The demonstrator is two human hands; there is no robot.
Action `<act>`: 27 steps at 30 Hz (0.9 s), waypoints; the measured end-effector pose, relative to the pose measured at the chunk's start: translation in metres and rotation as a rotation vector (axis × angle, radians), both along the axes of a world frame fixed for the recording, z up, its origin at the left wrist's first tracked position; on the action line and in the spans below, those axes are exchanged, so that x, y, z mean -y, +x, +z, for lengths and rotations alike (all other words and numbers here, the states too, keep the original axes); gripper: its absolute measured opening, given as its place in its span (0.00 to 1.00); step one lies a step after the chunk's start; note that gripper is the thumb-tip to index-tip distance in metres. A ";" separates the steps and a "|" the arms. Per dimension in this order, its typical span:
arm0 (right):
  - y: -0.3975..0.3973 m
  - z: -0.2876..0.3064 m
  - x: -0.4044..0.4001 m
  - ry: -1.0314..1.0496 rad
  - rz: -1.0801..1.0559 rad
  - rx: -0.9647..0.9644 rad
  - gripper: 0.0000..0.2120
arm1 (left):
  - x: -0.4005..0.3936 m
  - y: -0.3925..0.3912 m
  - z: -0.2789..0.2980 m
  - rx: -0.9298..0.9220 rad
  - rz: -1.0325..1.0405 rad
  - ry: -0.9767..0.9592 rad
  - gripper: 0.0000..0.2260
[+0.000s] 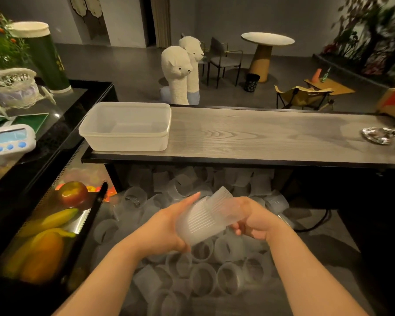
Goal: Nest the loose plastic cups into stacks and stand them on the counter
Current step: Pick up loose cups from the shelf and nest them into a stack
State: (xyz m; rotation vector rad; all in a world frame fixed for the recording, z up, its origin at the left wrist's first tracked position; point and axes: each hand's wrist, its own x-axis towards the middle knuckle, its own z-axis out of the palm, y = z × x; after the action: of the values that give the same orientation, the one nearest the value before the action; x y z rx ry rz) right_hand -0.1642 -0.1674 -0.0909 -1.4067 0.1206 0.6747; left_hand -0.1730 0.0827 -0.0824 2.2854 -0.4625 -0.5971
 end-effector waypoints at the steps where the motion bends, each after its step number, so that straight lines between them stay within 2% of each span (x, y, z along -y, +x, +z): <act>1: -0.001 -0.003 -0.001 -0.022 0.035 -0.004 0.13 | 0.001 0.000 0.001 0.000 -0.012 -0.002 0.53; 7: -0.003 -0.002 0.012 -0.081 -0.028 0.076 0.15 | 0.004 -0.001 0.002 -0.007 -0.027 -0.017 0.52; 12: -0.004 -0.018 -0.013 -0.340 0.138 0.194 0.12 | 0.011 -0.001 0.004 0.033 -0.047 -0.007 0.53; 14: -0.005 -0.027 -0.018 -0.344 0.061 0.210 0.13 | 0.009 0.002 0.004 0.045 -0.038 0.018 0.53; 16: -0.004 -0.039 -0.016 -0.356 -0.168 0.186 0.16 | 0.004 0.004 0.003 0.046 0.007 0.013 0.53; 18: -0.004 -0.059 -0.011 -0.539 -0.318 0.153 0.14 | -0.002 0.006 0.000 0.055 0.051 0.016 0.53; 19: -0.009 -0.068 -0.010 -0.657 -0.296 0.139 0.13 | -0.005 0.007 -0.002 0.062 0.065 0.024 0.53; 22: -0.027 -0.097 -0.013 -0.980 -0.004 0.073 0.21 | -0.013 0.010 -0.006 0.066 0.094 0.049 0.54; 24: -0.035 -0.110 -0.019 -1.175 0.115 0.072 0.20 | -0.016 0.011 -0.008 0.057 0.096 0.062 0.54; 27: -0.038 -0.120 -0.021 -1.184 -0.050 0.049 0.15 | -0.018 0.010 -0.011 0.048 0.072 0.072 0.53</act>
State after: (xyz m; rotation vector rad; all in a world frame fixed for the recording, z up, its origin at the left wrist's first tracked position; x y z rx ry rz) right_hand -0.2018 -0.1459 -0.2107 -2.5328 0.5833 0.5202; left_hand -0.1631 0.1006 -0.0930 2.3790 -0.3856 -0.5315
